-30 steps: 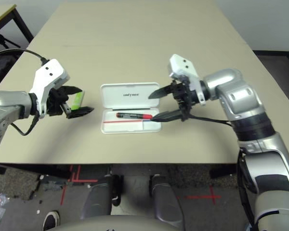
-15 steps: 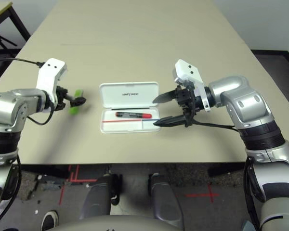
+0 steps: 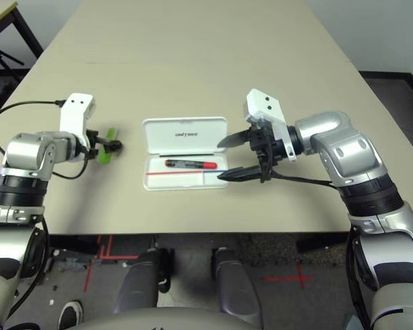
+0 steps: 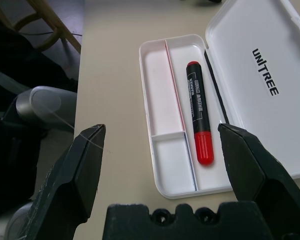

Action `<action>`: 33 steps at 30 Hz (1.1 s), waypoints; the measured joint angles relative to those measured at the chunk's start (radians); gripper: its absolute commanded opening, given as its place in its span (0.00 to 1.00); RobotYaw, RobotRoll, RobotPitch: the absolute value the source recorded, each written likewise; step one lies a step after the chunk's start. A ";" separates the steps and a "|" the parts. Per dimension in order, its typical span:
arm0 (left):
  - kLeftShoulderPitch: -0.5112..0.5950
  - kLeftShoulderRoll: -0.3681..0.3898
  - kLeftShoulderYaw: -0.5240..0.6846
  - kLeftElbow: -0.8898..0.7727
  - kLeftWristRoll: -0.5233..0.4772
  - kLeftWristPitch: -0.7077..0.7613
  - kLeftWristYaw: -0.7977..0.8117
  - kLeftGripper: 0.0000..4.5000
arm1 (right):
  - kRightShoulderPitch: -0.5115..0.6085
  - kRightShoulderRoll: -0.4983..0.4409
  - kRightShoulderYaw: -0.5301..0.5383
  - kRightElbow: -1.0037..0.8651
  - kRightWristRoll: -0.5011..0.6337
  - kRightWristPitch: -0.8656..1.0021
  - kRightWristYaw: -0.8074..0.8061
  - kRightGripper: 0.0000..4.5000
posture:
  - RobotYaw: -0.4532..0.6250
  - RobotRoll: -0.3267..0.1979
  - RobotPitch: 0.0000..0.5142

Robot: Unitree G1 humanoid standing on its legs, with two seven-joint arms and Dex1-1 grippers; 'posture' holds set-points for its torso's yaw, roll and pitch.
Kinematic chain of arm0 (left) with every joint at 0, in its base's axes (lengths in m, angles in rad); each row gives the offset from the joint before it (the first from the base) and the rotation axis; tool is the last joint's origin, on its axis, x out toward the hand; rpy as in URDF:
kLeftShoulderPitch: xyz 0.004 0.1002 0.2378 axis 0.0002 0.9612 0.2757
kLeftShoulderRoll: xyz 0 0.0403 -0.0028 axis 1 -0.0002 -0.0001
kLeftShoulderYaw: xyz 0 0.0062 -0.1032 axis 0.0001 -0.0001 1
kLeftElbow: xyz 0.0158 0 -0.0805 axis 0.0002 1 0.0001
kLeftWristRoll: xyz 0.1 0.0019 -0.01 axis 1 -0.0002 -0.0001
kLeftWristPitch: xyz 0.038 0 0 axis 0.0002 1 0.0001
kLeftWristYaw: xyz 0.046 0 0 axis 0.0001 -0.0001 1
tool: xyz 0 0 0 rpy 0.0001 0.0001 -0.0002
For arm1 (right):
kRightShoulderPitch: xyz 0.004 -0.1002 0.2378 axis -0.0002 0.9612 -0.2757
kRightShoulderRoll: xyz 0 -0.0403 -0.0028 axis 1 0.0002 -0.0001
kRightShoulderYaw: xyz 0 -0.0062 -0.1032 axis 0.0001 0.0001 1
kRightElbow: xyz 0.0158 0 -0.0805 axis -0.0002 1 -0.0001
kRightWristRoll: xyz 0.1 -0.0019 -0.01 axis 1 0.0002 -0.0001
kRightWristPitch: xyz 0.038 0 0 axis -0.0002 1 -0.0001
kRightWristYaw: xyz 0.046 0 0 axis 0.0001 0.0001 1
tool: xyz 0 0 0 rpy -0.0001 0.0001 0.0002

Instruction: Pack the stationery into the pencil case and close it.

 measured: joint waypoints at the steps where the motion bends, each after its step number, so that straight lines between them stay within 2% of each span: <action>1: 0.000 -0.003 0.001 0.001 0.000 -0.002 0.000 0.78 | 0.000 0.000 0.001 0.000 -0.003 -0.001 -0.001 1.00 | 0.41 0.62 0.30; 7: 0.000 -0.005 0.001 -0.001 0.000 0.000 -0.006 0.24 | -0.006 0.029 0.003 0.017 -0.014 -0.025 -0.026 1.00 | 0.41 0.62 0.29; 9: 0.005 0.005 -0.001 -0.007 0.000 0.000 -0.016 0.24 | -0.012 0.029 0.003 0.020 -0.014 -0.029 -0.029 1.00 | 0.42 0.62 0.29; 12: 0.051 0.063 -0.018 -0.053 -0.002 -0.021 -0.077 0.24 | -0.016 0.032 0.004 0.024 -0.015 -0.037 -0.031 1.00 | 0.42 0.62 0.29; 16: 0.159 0.175 -0.027 -0.127 -0.012 -0.127 -0.217 0.24 | -0.019 0.039 0.006 0.036 -0.015 -0.042 -0.035 1.00 | 0.42 0.62 0.30; 19: 0.271 0.274 -0.023 -0.208 -0.049 -0.263 -0.385 0.24 | -0.020 0.048 0.008 0.039 -0.015 -0.047 -0.036 1.00 | 0.43 0.62 0.30; 24: 0.409 0.436 -0.003 -0.325 -0.097 -0.395 -0.621 0.24 | -0.021 0.051 0.010 0.046 -0.016 -0.052 -0.033 1.00 | 0.44 0.62 0.31; 28: 0.455 0.482 0.028 -0.467 -0.179 -0.430 -0.750 0.24 | -0.021 0.051 0.012 0.051 -0.025 -0.053 -0.028 1.00 | 0.45 0.62 0.32; 33: 0.432 0.485 0.023 -0.587 -0.205 -0.408 -0.759 0.24 | -0.021 0.046 0.018 0.052 -0.034 -0.053 -0.014 1.00 | 0.45 0.62 0.32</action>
